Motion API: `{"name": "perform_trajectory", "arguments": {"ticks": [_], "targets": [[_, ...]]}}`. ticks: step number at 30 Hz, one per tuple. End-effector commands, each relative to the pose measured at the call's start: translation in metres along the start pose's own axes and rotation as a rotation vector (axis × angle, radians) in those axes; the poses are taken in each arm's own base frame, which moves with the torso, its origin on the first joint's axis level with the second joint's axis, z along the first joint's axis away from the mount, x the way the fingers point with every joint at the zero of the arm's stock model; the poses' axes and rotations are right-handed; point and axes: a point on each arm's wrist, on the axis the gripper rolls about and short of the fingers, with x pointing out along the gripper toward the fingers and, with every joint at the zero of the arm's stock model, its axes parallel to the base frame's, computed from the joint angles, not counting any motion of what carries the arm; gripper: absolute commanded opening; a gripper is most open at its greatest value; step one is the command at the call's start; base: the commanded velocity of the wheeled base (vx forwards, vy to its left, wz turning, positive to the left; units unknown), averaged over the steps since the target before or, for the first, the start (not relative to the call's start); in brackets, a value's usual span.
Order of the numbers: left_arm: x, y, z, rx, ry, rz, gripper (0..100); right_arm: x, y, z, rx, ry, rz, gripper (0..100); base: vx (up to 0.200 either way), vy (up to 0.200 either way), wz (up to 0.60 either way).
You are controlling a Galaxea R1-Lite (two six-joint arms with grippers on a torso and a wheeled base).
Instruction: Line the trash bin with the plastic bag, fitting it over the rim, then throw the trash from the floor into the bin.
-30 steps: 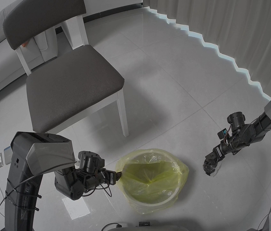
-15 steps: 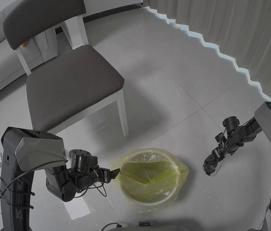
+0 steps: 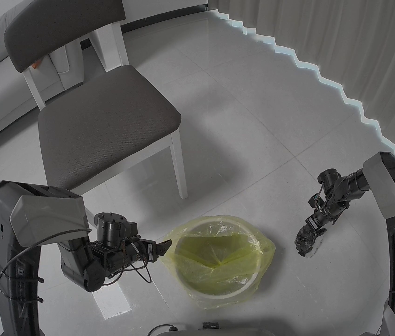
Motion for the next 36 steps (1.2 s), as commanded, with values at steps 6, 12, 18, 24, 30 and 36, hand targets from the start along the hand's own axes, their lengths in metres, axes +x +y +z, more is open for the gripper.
{"name": "perform_trajectory", "arguments": {"ticks": [6,12,18,24,30,36], "targets": [[-0.009,-0.001,0.005,-0.019,-0.034,-0.005,100,-0.035,-0.001,-0.001,-0.03,-0.026,-0.002,0,0.0,0.0,0.0],[-0.014,0.005,0.003,-0.03,-0.052,0.008,100,-0.124,0.014,-0.007,-0.051,-0.118,-0.023,0,0.0,0.0,0.0],[-0.022,0.015,0.006,-0.046,-0.097,0.027,100,-0.241,0.066,-0.019,-0.161,-0.385,-0.057,0,0.0,0.0,0.0],[-0.036,0.022,0.019,-0.06,-0.148,0.045,100,-0.319,0.128,-0.028,-0.318,-0.617,-0.039,0,0.0,0.0,0.0],[-0.049,0.022,0.035,-0.086,-0.202,0.02,100,-0.308,0.207,-0.019,-0.49,-0.632,0.146,0,0.0,0.0,0.0],[-0.068,0.021,0.048,-0.087,-0.253,0.015,100,-0.276,0.255,-0.008,-0.548,-0.654,0.222,0,0.0,0.0,0.0]]}}
